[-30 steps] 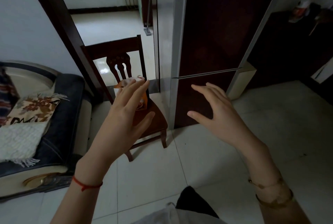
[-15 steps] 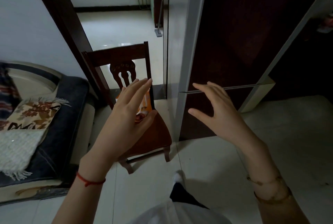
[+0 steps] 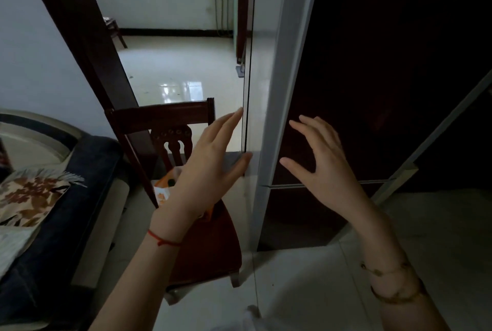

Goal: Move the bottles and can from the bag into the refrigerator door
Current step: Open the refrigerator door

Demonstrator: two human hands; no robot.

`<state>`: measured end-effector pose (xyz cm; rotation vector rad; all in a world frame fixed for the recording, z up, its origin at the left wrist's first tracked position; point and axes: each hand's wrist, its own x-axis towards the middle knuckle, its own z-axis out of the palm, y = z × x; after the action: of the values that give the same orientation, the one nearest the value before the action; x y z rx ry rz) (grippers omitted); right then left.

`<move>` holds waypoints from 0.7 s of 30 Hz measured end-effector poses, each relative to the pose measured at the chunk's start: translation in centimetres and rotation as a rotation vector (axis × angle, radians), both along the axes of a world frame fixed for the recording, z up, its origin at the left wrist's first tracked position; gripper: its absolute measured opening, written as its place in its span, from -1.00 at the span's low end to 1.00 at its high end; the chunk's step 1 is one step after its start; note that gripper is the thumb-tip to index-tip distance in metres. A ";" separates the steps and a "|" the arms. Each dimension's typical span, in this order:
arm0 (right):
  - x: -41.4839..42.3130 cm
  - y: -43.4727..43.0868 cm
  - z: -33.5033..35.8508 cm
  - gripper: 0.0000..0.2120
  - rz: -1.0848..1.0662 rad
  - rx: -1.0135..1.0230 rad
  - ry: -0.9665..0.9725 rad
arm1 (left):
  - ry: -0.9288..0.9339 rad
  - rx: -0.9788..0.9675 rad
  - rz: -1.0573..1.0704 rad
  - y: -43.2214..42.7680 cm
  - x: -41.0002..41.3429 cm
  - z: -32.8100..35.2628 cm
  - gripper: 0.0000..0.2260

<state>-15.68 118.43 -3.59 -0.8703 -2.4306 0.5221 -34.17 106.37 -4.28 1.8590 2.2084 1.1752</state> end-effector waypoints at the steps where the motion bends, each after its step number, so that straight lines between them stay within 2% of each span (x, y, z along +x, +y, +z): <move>1: -0.3 0.8 0.0 -0.35 0.003 0.002 0.012 | -0.020 0.013 -0.002 1.2 -0.2 0.0 -0.36; 12: -6.1 7.7 0.7 -0.37 -0.020 0.091 0.052 | -0.299 0.050 0.034 13.1 -2.9 -0.6 -0.42; 18: -7.4 9.2 1.2 -0.39 -0.073 0.100 0.027 | -0.517 -0.010 -0.053 16.7 -3.9 -0.6 -0.45; 21: -7.3 9.3 1.5 -0.40 -0.098 0.094 0.047 | -0.554 -0.014 -0.131 17.4 -3.9 -0.6 -0.44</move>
<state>-22.97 127.69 -2.11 -0.9216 -2.3362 0.3852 -38.09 123.77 -4.86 1.4145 1.7585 1.4255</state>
